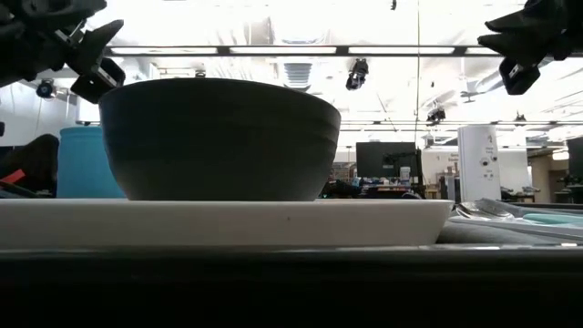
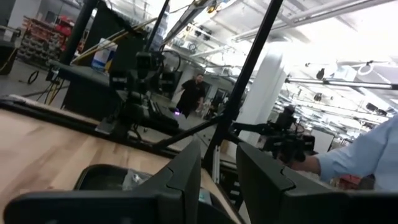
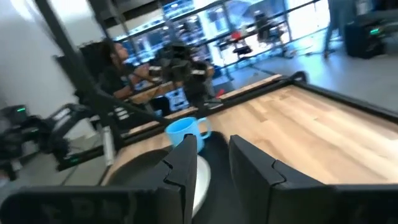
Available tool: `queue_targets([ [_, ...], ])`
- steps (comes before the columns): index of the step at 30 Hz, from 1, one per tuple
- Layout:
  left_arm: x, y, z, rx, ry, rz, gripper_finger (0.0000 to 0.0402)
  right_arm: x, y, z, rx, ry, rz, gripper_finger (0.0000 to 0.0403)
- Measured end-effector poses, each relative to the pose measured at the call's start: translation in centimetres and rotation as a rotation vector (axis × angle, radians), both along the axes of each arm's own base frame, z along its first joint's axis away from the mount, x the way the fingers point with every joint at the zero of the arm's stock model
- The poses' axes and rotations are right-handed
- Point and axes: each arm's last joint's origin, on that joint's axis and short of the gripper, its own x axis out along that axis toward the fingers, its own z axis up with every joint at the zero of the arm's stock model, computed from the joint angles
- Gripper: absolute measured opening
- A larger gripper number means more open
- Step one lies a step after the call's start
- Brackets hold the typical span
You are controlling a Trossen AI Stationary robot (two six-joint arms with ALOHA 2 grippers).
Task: Set up tray
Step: Return to Home Position
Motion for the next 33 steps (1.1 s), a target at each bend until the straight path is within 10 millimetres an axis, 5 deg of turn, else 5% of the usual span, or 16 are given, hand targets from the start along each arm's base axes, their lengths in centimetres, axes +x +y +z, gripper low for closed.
queue_targets([
  [5, 0.3, 0.0, -0.4, 0.004, 0.043, 0.0, 0.0084, 0.3, 0.0, -0.6, -0.018, 0.01, -0.04, 0.0076],
  [12, 0.9, -0.1, -1.0, 0.012, 0.115, 0.0, 0.0084, 1.1, 0.9, -1.1, -0.02, -0.194, 0.184, 0.007],
  [17, 1.3, -0.1, -1.5, 0.018, 0.168, 0.0, 0.0084, 1.7, 1.0, -2.9, 0.177, -0.125, 0.175, 0.0076],
  [22, 1.6, -0.2, -1.9, 0.024, 0.22, 0.0, 0.0084, 1.9, 1.0, -4.4, 0.178, -0.066, 0.168, 0.008],
  [33, 2.2, -0.2, -3.0, 0.035, 0.329, 0.0, 0.0084, 1.9, 0.9, -3.6, 0.131, -0.11, 0.123, 0.0069],
])
